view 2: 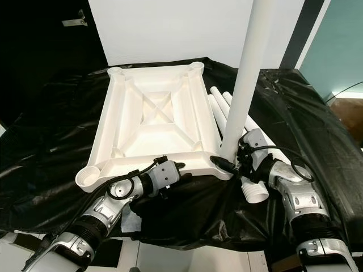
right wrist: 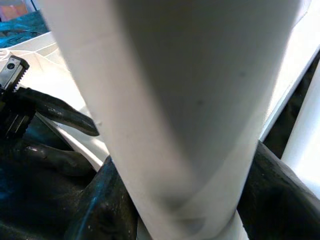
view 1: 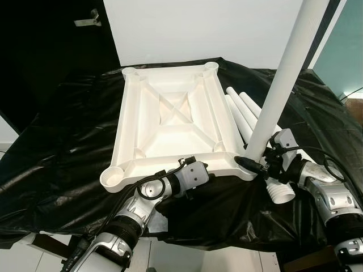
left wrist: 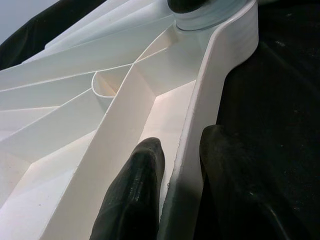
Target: Building children table
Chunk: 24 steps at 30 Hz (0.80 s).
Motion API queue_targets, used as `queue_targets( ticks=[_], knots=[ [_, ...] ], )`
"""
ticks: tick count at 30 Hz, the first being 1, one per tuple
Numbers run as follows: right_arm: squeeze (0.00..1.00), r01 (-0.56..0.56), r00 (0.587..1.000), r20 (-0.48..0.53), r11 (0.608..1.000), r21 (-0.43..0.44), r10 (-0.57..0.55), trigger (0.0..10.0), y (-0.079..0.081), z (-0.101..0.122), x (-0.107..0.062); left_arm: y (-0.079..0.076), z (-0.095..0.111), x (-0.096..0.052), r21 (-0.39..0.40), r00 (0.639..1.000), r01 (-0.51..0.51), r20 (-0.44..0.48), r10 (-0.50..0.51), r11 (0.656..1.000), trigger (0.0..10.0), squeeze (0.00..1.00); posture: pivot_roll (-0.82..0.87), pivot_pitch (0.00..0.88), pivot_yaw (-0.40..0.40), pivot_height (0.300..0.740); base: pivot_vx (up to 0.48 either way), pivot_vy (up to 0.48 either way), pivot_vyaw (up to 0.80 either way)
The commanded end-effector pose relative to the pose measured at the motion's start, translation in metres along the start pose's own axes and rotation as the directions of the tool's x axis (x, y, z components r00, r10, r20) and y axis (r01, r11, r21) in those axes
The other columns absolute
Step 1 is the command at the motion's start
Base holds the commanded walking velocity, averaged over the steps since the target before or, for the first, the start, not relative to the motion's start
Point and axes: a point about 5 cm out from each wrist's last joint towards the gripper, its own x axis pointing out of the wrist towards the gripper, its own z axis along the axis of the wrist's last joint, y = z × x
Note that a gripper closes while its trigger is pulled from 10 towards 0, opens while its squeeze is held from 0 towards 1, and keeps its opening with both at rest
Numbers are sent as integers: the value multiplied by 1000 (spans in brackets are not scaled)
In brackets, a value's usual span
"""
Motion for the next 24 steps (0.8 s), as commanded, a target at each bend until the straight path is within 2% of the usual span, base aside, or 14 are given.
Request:
queue_targets(
  ticks=[1, 3, 5, 6, 7, 8, 10, 12, 13, 14, 15, 16, 19, 24],
  knots=[
    [0, -46, 999, -16, 999, 25, 46, 0, 9, -7, 3, -24, -37, -9, -92, 984, 44, -166, -59, 995, 10000, 0, -11, 29, -13, 740, 0, 0, 0],
    [0, -1, 1000, 11, 996, 87, 0, 0, 12, -12, 3, -25, -36, -8, -90, 984, 48, -165, -63, 995, 10000, 0, -14, 27, -13, 740, 0, 0, 0],
    [0, 233, 968, 58, 959, 162, -245, 0, 18, -24, 1, -24, -36, -7, -87, 984, 51, -165, -65, 995, 10000, 0, -12, 26, -19, 740, 0, 0, 0],
    [0, 233, 968, 58, 959, 162, -245, 0, 18, -24, 1, -24, -36, -7, -87, 984, 51, -165, -65, 995, 10000, 0, -12, 26, -19, 740, 0, 0, 0],
    [0, 359, 923, 75, 916, 178, -377, 0, 20, -28, -2, -24, -36, -7, -87, 984, 51, -165, -65, 995, 10000, 0, -14, 27, -21, 740, 0, 0, 0],
    [0, 359, 923, 75, 916, 178, -377, 0, 20, -28, -2, -24, -36, -7, -87, 984, 51, -165, -65, 995, 10000, 0, -14, 27, -21, 740, 0, 0, 0],
    [0, 563, 800, 63, 783, 263, -597, 0, 39, -36, 0, -26, -37, -7, -93, 984, 52, -167, -68, 994, 10000, 0, -12, 34, -14, 740, 0, 0, 0],
    [0, 563, 800, 63, 783, 263, -597, 0, 39, -36, 0, -26, -37, -7, -93, 984, 52, -167, -68, 994, 10000, 0, -12, 34, -14, 740, 0, 0, 0],
    [0, 606, 757, 55, 732, 310, -651, 0, 53, -35, 6, -28, -37, -7, -96, 984, 58, -164, -73, 994, 10000, 0, -14, 36, -10, 740, 0, 0, 0],
    [0, 606, 757, 55, 732, 310, -651, 0, 53, -35, 6, -28, -37, -7, -96, 984, 58, -164, -73, 994, 10000, 0, -14, 36, -10, 740, 0, 0, 0],
    [0, 646, 712, 54, 684, 340, -700, 0, 62, -30, 11, -30, -37, -7, -97, 984, 63, -163, -78, 993, 10000, 0, -18, 37, -4, 740, 0, 0, 0],
    [0, 646, 712, 54, 684, 340, -700, 0, 62, -30, 11, -30, -37, -7, -97, 984, 63, -163, -78, 993, 10000, 0, -18, 37, -4, 740, 0, 0, 0],
    [0, 715, 631, 62, 611, 339, -773, 0, 67, -20, 17, -29, -36, -7, -91, 983, 72, -162, -86, 993, 10000, 0, -20, 37, 1, 740, 0, 0, 0],
    [0, 733, 605, 61, 585, 347, -794, 0, 67, -19, 18, -28, -36, -7, -88, 983, 72, -161, -86, 993, 10000, 0, -18, 36, 3, 740, 0, 0, 0]
  ],
)
